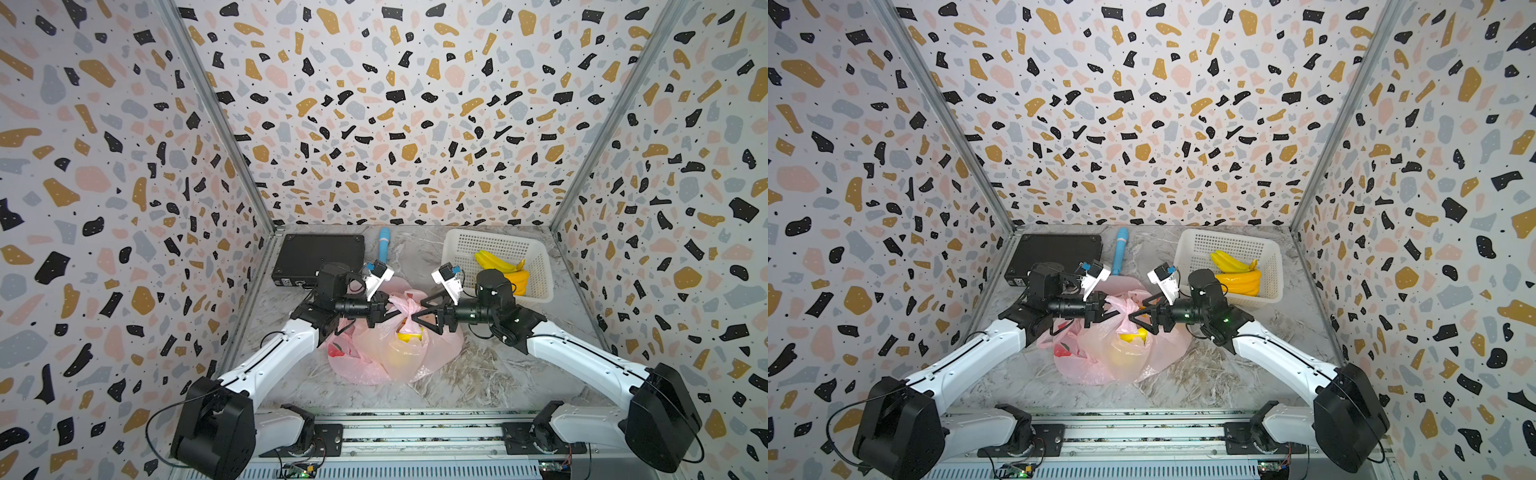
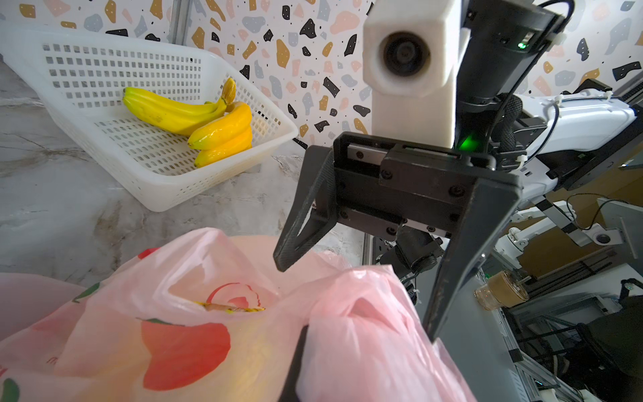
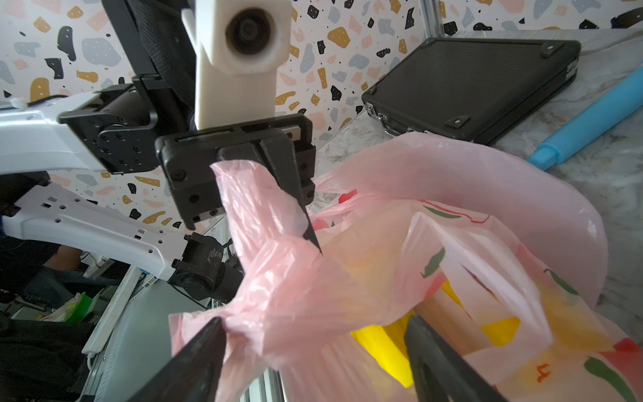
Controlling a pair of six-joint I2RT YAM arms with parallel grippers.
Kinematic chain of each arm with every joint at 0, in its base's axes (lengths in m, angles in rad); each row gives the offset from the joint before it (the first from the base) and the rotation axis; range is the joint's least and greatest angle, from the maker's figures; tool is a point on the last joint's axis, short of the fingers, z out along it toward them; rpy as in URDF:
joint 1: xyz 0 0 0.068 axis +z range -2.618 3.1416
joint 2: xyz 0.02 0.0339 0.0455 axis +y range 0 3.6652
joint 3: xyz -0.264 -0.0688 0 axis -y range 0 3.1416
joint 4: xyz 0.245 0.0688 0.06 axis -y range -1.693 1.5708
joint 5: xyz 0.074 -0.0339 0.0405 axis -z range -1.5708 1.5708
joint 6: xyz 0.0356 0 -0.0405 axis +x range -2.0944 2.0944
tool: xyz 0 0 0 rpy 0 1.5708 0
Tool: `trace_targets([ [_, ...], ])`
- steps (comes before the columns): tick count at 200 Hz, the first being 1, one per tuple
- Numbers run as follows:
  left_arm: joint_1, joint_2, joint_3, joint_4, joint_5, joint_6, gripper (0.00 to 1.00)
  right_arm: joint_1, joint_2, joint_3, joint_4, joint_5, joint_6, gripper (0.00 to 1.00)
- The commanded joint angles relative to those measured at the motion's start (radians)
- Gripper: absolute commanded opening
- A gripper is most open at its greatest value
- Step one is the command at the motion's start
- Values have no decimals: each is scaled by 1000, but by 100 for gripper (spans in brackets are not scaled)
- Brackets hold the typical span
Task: Place the banana into a plastic bag & tie a knot
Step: Cross the plastic bag at the center of the board.
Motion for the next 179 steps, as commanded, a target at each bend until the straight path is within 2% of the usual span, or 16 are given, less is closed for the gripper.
trace_targets([
  [1, 4, 0, 9, 23, 18, 7, 0, 9, 11, 46, -39, 1, -40, 82],
  [46, 3, 0, 8, 23, 18, 7, 0, 22, 38, 71, -84, 31, -70, 82],
  [179, 4, 6, 5, 20, 10, 14, 0, 54, 102, 130, -175, 114, -122, 70],
])
